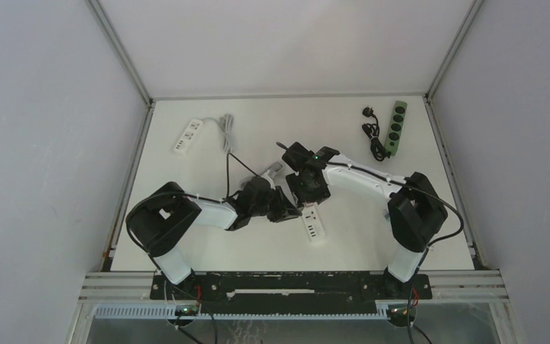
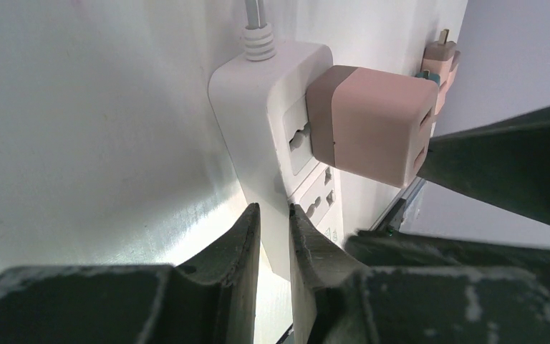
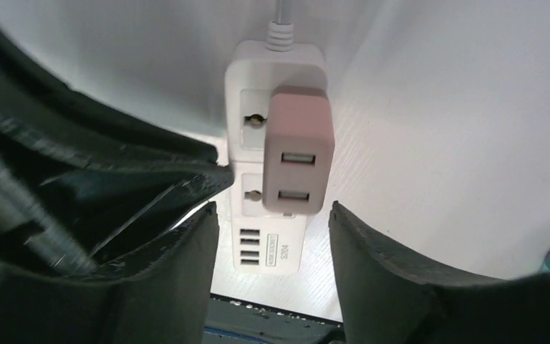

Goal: Insert the plug
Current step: Insert the plug into the socket, then pick up the plug from the center of the board.

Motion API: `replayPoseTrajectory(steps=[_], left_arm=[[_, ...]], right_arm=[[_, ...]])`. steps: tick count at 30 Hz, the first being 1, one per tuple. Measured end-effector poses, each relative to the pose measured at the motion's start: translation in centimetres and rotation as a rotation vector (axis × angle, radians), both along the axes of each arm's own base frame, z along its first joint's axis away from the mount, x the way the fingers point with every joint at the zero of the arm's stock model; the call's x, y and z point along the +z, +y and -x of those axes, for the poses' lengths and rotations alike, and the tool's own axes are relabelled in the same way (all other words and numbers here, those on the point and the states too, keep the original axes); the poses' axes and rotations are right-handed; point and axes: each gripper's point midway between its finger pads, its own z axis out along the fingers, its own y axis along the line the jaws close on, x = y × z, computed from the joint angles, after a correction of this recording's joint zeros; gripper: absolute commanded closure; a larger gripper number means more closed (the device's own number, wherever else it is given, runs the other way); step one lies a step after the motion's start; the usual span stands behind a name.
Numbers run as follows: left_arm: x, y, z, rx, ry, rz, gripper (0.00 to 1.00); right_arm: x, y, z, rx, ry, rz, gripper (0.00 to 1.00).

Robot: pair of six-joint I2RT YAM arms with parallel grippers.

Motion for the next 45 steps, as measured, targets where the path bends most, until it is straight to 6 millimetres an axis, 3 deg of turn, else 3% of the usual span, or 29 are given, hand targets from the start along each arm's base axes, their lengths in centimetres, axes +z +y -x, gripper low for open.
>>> replayPoseTrajectory(steps=[7, 9, 16, 20, 25, 31, 36, 40, 42, 45], left_arm=[[-0.5, 0.7, -0.1, 0.014, -0.005, -0.041, 0.76], [-1.5, 1.4, 0.2, 0.020, 0.021, -0.079, 0.74], [-1.4, 3.2, -0.2, 0.047, 0.009, -0.145, 0.67], [-0.1, 5.2, -0.7, 0.082, -0.029, -0.201, 0.59], [4.5, 7.8, -1.6, 0.140, -0.142, -0.214, 0.46], [10.0, 12.6, -1.5, 0.217, -0.271, -0.277, 0.21], [17.6, 16.4, -1.3, 0.309, -0.457, -0.298, 0.02], [23.6, 20.5, -0.7, 0.412, -0.619, -0.339, 0.00], [25.3, 22.4, -0.4, 0.454, -0.669, -0.383, 0.00], [26.1, 24.4, -0.2, 0.488, -0.707, -0.464, 0.00]], right_arm=[[3.5, 0.1, -0.3, -0.014, -0.092, -0.099, 0.22], [3.8, -0.7, 0.1, -0.027, -0.108, -0.105, 0.19], [4.0, -4.1, 1.4, -0.083, -0.155, -0.091, 0.12], [4.7, -6.0, 1.7, -0.139, -0.194, -0.103, 0.08], [5.5, -9.2, 1.7, -0.248, -0.248, -0.123, 0.04], [4.7, -13.5, 2.6, -0.393, -0.256, -0.108, 0.02], [4.9, -16.5, 3.1, -0.527, -0.285, -0.134, 0.00], [5.4, -18.5, 3.0, -0.636, -0.318, -0.167, 0.00], [5.5, -19.4, 2.9, -0.685, -0.327, -0.177, 0.00], [5.8, -20.4, 2.7, -0.750, -0.334, -0.199, 0.00]])
